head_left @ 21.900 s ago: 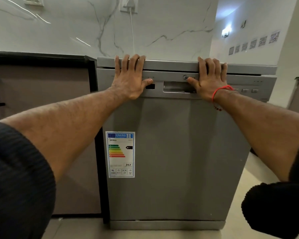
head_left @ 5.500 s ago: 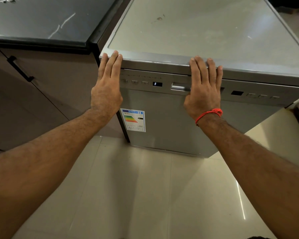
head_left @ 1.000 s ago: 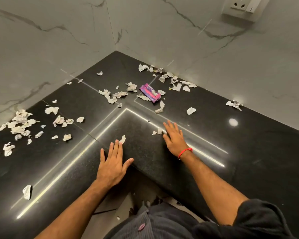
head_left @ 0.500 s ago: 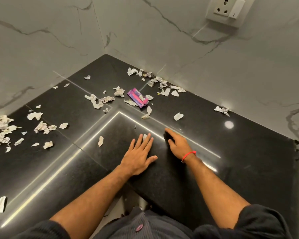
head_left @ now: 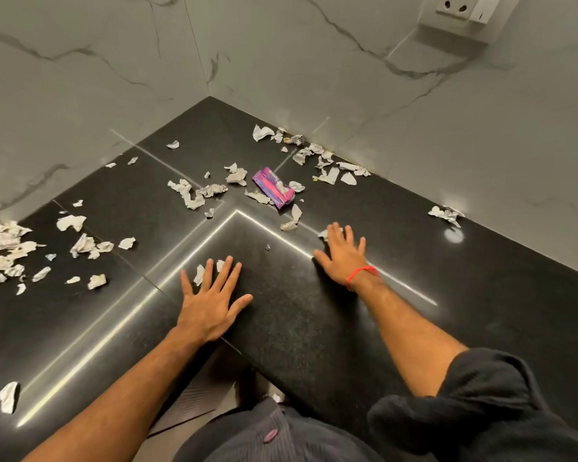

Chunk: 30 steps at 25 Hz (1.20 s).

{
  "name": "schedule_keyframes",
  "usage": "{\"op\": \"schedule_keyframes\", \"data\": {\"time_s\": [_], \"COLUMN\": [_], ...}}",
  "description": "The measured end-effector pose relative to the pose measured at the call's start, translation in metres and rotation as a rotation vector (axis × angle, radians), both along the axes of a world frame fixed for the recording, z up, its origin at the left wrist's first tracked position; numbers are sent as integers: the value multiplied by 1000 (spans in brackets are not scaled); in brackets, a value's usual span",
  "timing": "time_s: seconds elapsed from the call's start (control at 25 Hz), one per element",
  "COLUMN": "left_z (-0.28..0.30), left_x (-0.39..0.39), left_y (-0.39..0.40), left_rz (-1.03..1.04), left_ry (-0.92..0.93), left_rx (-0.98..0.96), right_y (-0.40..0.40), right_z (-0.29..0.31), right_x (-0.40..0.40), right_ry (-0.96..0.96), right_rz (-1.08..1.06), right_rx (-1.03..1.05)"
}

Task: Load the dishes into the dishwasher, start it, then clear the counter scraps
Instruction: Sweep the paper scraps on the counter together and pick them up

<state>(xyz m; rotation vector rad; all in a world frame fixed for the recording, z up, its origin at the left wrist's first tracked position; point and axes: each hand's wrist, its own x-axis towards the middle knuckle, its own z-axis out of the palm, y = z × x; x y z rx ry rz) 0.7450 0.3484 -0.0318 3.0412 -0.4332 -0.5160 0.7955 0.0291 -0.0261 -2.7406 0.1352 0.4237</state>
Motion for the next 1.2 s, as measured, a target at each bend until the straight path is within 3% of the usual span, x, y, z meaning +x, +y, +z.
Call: {"op": "schedule_keyframes", "data": {"time_s": [0.12,0.24,0.36,0.52,0.68,0.84,0.92,1.08,1.2], "left_z": [7,15,17,18,2,-9,-10,-6,-5], "left_x": [8,25,53,98,124,115,105,96,93], "left_y": [-13,-49,-85,-127,-133,-106,-86,-79,-83], "left_rz": [-29,-128,-225,-261,-266,-302,-298,-264,-226], "left_ry": [-27,-9,3,8,31,-13,-27,-3,-3], "left_rx": [-166,-284,-254,-197,-83,-94,-62,-20,-23], "right_y": [63,65,26,3,-16,-94,-137,-196,-161], "right_z": [-9,1,4,14,13,23,27,10,-6], "right_x": [-6,-3,-14,-25,-18,-10,-3,14,27], "right_ry": [-29,-188,-231,-245,-293,-417,-382,-130,21], "right_rz": [158,-99,-312,-305,-429,-510,-567,-564,-489], "right_rx": [111,447,562,601,682,347,222,-53,-142]}}
